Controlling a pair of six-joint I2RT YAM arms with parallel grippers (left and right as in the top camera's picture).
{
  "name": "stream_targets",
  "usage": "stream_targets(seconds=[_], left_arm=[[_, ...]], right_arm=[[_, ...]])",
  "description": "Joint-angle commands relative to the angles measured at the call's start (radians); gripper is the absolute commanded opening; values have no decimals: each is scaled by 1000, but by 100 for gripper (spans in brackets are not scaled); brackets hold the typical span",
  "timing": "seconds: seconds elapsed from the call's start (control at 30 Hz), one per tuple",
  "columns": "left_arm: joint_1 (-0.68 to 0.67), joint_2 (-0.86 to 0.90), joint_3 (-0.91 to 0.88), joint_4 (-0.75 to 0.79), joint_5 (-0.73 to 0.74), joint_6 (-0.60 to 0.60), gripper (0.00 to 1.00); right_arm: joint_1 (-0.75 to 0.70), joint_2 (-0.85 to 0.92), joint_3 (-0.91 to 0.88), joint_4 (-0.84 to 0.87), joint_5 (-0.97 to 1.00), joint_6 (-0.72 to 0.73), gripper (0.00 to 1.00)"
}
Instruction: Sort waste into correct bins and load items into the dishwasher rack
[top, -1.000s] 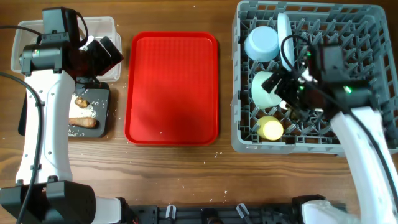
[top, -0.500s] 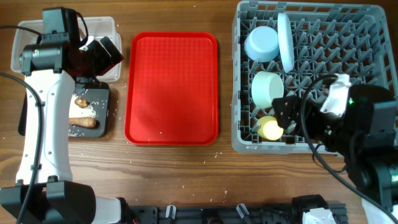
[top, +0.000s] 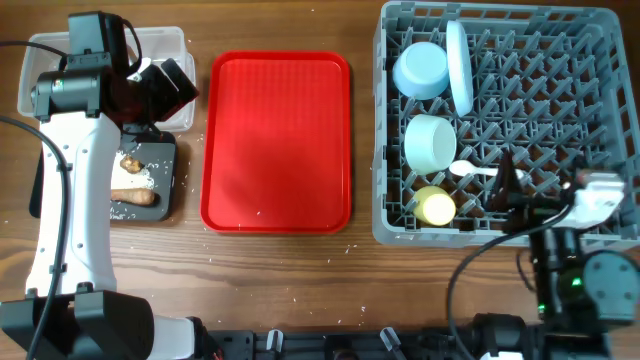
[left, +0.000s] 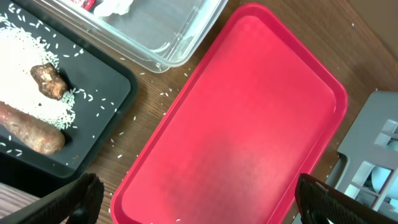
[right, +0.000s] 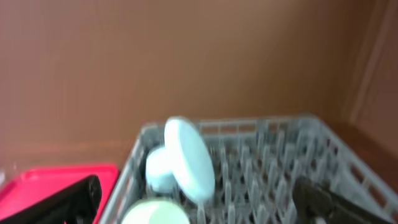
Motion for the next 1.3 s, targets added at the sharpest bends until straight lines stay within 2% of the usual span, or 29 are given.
stream_targets(seconds=[0.0,0.1,0.23,0.37,0.5,1.2,1.27], left_arm=[[4,2,3,-1,4,-2,100],[4,2,3,-1,5,-2,100],[3,2,3,-1,5,-2,100],[4,2,3,-1,5,-2,100],[3,2,3,-1,4,-2,100],[4,2,-2,-1,4,-1,100],[14,-13,-20,-3,-53,30,100]], right_arm=[[-7,-124,-216,165,-128,-18,100],[-1,-210,-391,326,-124,47,100],[13,-313,-543,428,-124,85,100],[40,-313,-549,400,-112,75,100],[67,-313,-549,271,-115,77,100],[68,-311,-549,279,-112,76,100],[68,-311,-549,279,-112,76,100]])
